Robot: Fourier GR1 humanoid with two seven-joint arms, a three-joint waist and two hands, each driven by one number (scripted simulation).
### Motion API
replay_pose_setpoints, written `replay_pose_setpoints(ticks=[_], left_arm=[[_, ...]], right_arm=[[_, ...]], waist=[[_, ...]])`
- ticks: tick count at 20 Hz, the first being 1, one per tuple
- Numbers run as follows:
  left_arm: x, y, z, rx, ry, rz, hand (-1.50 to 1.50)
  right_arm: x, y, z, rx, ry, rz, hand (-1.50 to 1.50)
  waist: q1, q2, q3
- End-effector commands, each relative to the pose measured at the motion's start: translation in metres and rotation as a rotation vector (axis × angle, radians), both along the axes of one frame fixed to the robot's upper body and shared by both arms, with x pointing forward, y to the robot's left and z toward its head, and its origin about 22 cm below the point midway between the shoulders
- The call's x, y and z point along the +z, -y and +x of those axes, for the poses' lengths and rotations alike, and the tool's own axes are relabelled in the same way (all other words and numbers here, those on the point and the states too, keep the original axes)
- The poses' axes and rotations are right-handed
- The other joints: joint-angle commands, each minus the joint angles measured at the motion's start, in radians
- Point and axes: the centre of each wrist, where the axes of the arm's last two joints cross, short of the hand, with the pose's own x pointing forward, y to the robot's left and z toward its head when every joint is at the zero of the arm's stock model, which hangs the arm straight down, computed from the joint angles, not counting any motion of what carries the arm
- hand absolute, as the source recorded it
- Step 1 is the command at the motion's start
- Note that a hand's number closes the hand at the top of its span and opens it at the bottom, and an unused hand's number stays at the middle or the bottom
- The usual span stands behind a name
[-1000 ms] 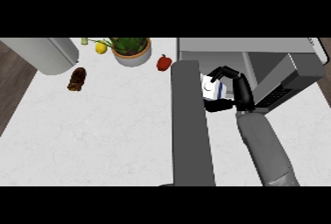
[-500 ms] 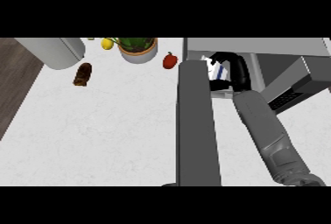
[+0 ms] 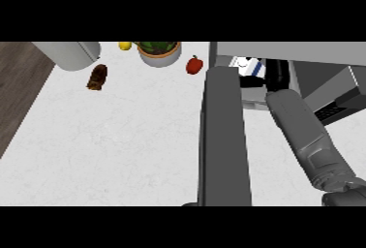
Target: Pick up the milk, place it into the microwave and close the microwave
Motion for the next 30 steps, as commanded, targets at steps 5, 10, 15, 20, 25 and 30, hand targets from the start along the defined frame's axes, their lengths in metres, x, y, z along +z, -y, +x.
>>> replay_pose_setpoints(ticks=[5, 10, 15, 20, 25, 30], left_arm=[[-0.001, -0.002, 0.013, -0.015, -0.001, 0.001, -1.50], [0.002, 0.004, 0.017, -0.041, -0.008, 0.017, -1.50], [0.005, 0.004, 0.025, -0.023, 0.004, 0.046, -1.50], [0.000, 0.002, 0.027, -0.013, -0.010, 0.062, -1.50], [-0.007, 0.010, 0.032, -0.107, -0.046, 0.073, -1.50], [-0.011, 0.014, 0.040, -0.163, -0.030, 0.069, -1.50]], right_arm=[[0.013, 0.016, 0.007, -0.088, 0.059, -0.155, 1.50], [-0.006, 0.047, -0.005, -0.209, -0.005, -0.247, 1.50], [-0.014, 0.074, -0.015, -0.453, -0.054, -0.330, -1.50], [0.000, 0.050, -0.003, -0.222, 0.008, -0.312, -1.50], [0.006, 0.038, 0.002, -0.133, 0.015, -0.253, -1.50], [0.016, 0.031, 0.008, -0.054, -0.013, -0.175, -1.50]], waist=[[0.022, 0.013, 0.000], [0.035, 0.025, 0.002], [0.043, 0.036, 0.000], [0.044, 0.028, 0.005], [0.043, 0.026, 0.005], [0.041, 0.023, 0.004]])
